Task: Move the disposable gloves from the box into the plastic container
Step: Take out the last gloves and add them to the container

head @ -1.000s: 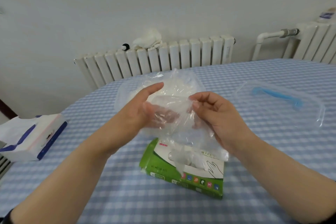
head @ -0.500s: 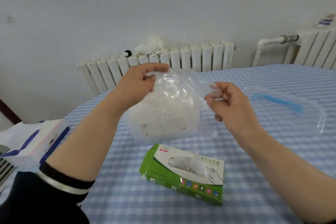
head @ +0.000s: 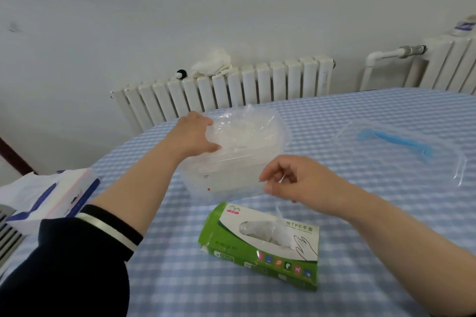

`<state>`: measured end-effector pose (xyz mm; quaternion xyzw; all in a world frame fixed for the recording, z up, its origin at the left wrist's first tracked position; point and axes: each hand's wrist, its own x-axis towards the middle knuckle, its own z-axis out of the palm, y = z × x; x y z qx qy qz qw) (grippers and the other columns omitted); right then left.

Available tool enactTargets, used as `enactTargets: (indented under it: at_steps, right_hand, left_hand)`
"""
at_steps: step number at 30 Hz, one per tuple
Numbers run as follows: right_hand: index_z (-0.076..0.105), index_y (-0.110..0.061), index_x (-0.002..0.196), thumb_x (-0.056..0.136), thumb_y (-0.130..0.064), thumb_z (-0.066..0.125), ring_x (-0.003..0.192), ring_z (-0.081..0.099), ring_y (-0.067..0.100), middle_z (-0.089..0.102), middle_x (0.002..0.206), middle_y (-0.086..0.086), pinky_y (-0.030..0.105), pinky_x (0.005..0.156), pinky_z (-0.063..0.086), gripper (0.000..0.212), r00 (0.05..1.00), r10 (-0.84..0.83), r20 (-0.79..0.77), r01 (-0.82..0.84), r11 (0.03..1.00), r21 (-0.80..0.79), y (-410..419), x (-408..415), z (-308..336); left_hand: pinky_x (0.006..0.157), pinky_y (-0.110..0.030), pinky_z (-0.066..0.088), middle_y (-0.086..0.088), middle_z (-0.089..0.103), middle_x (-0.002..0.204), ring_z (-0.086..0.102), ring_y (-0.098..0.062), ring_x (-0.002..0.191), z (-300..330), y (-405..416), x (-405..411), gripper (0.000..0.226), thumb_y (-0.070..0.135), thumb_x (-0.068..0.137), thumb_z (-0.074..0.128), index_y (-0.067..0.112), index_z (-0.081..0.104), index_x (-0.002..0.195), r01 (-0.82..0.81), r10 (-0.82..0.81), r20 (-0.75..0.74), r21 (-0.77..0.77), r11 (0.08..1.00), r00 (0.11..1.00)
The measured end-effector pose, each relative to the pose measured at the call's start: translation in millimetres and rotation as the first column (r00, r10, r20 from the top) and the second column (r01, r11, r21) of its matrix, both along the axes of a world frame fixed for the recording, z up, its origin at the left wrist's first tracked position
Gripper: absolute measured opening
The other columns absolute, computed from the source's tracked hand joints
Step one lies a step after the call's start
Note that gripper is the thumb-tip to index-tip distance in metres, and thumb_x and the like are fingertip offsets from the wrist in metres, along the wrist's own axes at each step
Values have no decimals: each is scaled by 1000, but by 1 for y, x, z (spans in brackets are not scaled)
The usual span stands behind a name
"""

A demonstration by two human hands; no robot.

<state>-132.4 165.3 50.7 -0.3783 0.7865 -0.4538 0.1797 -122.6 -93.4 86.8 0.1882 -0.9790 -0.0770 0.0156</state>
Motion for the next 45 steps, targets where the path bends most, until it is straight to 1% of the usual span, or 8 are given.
enactTargets:
  at_steps: [7, 13, 16, 18, 21, 35, 39, 45]
  right_hand:
    - [52, -38, 111, 63, -76, 52, 86, 55, 2, 56, 98, -16, 18, 75, 45, 61, 990, 83, -115, -54, 971, 234, -2, 13, 2]
    - [48, -38, 120, 70, -67, 69, 95, 51, -2, 49, 106, -24, 22, 84, 45, 61, 969, 224, -99, -153, 868, 473, -2, 14, -6]
    - [57, -36, 89, 82, -49, 69, 77, 51, -2, 54, 85, -18, 18, 66, 39, 19, 951, 245, -189, -120, 855, 505, -5, 14, -12]
    - [56, -35, 76, 86, -44, 67, 68, 50, -2, 55, 75, -16, 16, 60, 35, 18, 948, 232, -217, -99, 866, 491, -7, 12, -13]
    - [69, -28, 77, 88, -45, 65, 57, 49, 0, 64, 70, -8, 16, 58, 37, 21, 972, 163, -167, -83, 910, 406, -6, 9, -15]
    - [61, 2, 74, 79, -57, 48, 63, 66, 21, 67, 64, 1, 30, 63, 56, 61, 995, -94, -33, 87, 983, -160, -6, 9, -3]
    - [51, 11, 74, 86, -56, 45, 53, 62, 21, 64, 60, 14, 24, 50, 50, 68, 937, -210, 280, 316, 849, -423, -1, 8, 10]
    - [63, -19, 46, 97, -45, 43, 42, 57, 14, 57, 48, 1, 24, 45, 48, 61, 839, -144, 524, 408, 804, -432, -3, 9, 14]
  left_hand:
    - [113, -51, 19, -3, 25, 155, 19, -34, 141, 2, -5, 13, 38, 42, 80, 76, 29, 67, 115, -18, -79, -309, -298, 954, 948]
    - [76, -27, 47, -7, 66, 95, 57, -17, 85, -4, 30, 56, 19, 15, 98, 52, 5, 68, 97, 260, -470, -788, -394, 882, 398]
    - [69, -12, 43, 15, 62, 92, 55, -1, 77, -23, 60, 84, 21, 36, 92, 58, 23, 64, 107, 562, -516, -604, -132, 817, 608]
    - [78, -11, 42, 27, 57, 104, 53, 6, 94, -41, 71, 92, 49, 48, 78, 73, 41, 48, 120, 535, -469, -291, 216, 817, 834]
    - [91, -10, 39, 37, 40, 114, 41, 12, 109, -65, 72, 99, 82, 49, 69, 82, 43, 33, 135, 424, -461, 18, 364, 829, 887]
    - [100, -22, 38, 26, 37, 117, 33, 4, 110, -69, 75, 99, 84, 53, 69, 81, 38, 32, 135, 426, -473, 79, 323, 845, 878]
    - [78, 3, 31, 38, 28, 99, 32, 28, 94, -63, 75, 104, 62, 49, 75, 78, 44, 29, 112, 405, -466, 116, 345, 847, 877]
    - [96, -21, 48, 20, 56, 129, 55, 3, 118, -34, 71, 99, 106, 88, 56, 61, 31, 33, 141, 412, -387, -204, 692, 593, 899]
